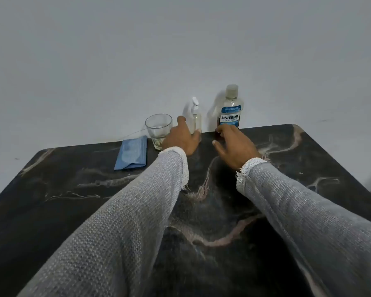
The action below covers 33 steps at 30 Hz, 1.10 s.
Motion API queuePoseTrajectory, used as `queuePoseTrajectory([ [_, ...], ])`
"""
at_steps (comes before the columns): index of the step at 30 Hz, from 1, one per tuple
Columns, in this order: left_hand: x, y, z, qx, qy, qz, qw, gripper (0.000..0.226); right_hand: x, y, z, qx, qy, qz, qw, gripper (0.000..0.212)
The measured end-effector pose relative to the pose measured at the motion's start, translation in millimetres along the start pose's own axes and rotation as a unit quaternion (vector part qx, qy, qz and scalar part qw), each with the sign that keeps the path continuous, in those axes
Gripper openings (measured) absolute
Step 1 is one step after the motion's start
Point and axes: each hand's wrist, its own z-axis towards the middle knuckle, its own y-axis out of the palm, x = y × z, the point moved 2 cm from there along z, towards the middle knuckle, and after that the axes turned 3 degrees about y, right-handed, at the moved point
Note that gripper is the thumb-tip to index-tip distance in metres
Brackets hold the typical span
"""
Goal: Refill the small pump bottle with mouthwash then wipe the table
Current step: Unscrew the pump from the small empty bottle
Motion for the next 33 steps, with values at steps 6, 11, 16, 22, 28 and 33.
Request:
queuePoseTrajectory([
  [6,4.5,22.2,28.1,-0.003,-0.041,0.01,0.999,0.063,12.3,18.8,20.5,0.003,-0.007,0.003,1.0,0.038],
  [11,3.0,29.7,41.8,0.016,-0.052,0.004,0.999,0.059,24.2,24.7,21.1,0.009,-0.009,0.004,1.0,0.036],
  [16,2.0,26.8,39.0,0.015,-0.042,-0.011,0.999,0.055,30.0,27.3,13.8,-0.006,0.004,0.007,1.0,0.039],
  [22,-6.7,3.1,0.4,0.014,0.016,-0.009,1.0,0.051,23.0,20.7,-10.2,-0.007,0.023,0.021,1.0,0.041],
  [28,-28.7,-29.5,-71.3,0.04,0.047,0.006,0.998,0.05,-0.7,11.6,-52.5,0.012,0.022,0.053,0.998,0.038],
  [33,-35.8,-55.2,-137.1,0.054,0.04,-0.01,0.998,0.051,-23.3,7.1,-91.7,0.016,0.017,0.087,0.996,0.039],
])
